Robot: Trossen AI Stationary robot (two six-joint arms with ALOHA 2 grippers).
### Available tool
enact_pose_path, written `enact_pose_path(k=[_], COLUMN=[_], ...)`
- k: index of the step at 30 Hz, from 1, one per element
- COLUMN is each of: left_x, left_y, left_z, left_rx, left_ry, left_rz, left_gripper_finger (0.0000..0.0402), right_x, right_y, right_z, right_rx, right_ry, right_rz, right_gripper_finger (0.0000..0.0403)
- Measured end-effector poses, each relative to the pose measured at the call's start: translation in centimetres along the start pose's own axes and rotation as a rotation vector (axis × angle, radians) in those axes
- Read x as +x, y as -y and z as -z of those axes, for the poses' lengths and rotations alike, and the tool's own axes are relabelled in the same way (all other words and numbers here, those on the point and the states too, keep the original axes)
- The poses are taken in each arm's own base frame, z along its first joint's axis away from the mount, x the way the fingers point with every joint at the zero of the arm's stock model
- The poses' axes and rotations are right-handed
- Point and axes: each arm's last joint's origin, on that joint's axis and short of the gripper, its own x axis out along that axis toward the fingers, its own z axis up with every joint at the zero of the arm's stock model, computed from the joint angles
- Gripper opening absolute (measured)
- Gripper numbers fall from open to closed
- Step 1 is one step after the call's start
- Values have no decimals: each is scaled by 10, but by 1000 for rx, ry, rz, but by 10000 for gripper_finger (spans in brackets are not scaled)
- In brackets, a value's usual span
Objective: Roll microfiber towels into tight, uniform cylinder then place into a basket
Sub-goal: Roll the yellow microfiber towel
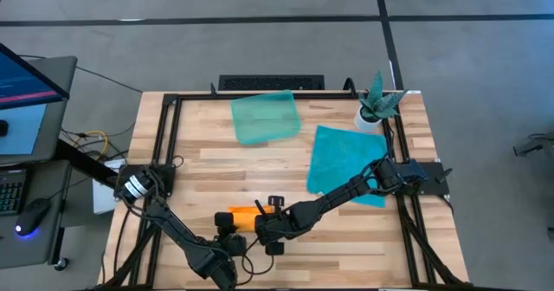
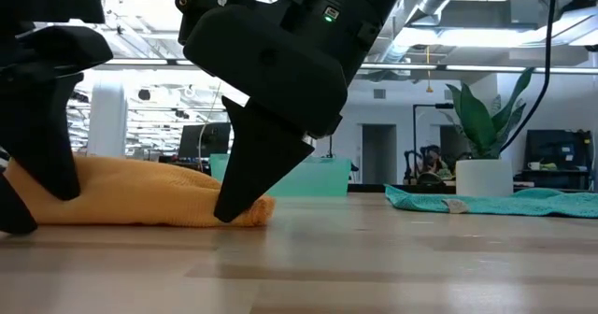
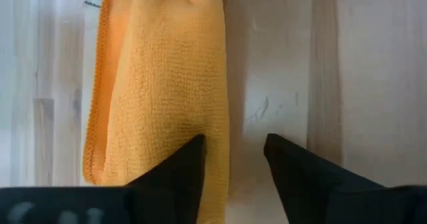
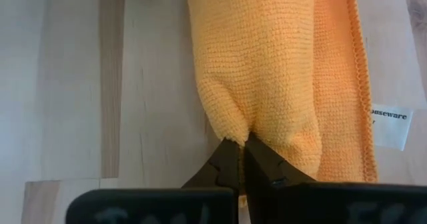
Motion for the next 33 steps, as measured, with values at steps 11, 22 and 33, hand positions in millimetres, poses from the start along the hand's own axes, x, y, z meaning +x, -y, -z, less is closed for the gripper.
enact_pose_path(k=[11, 22, 33], left_x=[-21, -19, 17], left_y=[9, 5, -18], left_z=[0, 1, 13], left_rx=[16, 119, 37], left_ry=[80, 124, 8], left_rz=[-38, -121, -190], left_gripper_finger=[155, 142, 142], right_x=[0, 0, 0], right_y=[0, 0, -1], right_z=[0, 0, 0], right_rx=[0, 10, 9], right_ry=[-1, -2, -7], right_rz=[-1, -2, -23], right_gripper_finger=[23, 24, 24])
